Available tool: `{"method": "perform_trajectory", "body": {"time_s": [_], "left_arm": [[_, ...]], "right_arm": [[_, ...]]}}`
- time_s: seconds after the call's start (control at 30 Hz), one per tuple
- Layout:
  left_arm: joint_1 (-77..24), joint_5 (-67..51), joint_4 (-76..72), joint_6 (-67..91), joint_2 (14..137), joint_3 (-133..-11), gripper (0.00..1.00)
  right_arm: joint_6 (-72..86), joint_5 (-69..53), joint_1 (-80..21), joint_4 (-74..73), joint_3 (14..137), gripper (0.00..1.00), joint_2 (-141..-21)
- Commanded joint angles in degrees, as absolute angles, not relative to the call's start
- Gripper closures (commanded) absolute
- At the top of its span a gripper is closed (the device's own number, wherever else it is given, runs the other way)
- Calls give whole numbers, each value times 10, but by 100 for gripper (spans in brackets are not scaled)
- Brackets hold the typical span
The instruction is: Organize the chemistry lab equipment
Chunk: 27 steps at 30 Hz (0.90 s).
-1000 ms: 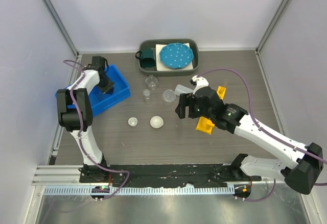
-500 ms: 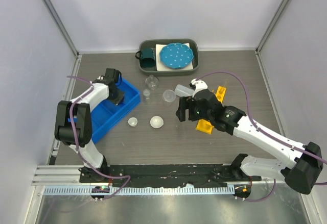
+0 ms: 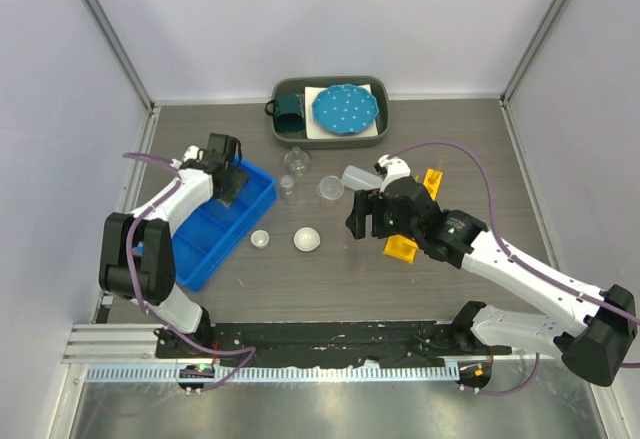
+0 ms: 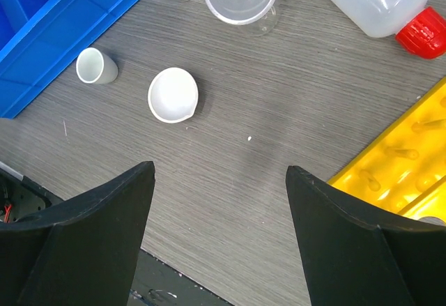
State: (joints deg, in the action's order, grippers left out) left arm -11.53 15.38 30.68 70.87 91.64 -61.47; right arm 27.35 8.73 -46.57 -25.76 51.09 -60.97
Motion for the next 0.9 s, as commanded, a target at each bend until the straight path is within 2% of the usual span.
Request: {"method": "perform_trajectory", "body": {"time_s": [0.0, 0.13, 0.27, 0.47, 0.6, 0.87], "left_arm": [[-118, 185, 297, 679, 882, -673, 38], [-118, 188, 337, 647, 876, -717, 30], [-125, 210, 359, 612, 847, -753, 29], [-163, 236, 419, 530, 812, -803, 29], [-192, 224, 437, 479, 770, -797, 29], [-278, 163, 447, 385, 687, -715, 28]], "right_arm": [[279, 102, -470, -257, 513, 18, -591], [280, 105, -470, -260, 520, 18, -597], [276, 152, -470, -289, 542, 18, -594], [282, 295, -468, -366, 574, 14, -630], [317, 339, -450, -386, 552, 13, -638], [402, 324, -392, -381, 489, 14, -634]]}}
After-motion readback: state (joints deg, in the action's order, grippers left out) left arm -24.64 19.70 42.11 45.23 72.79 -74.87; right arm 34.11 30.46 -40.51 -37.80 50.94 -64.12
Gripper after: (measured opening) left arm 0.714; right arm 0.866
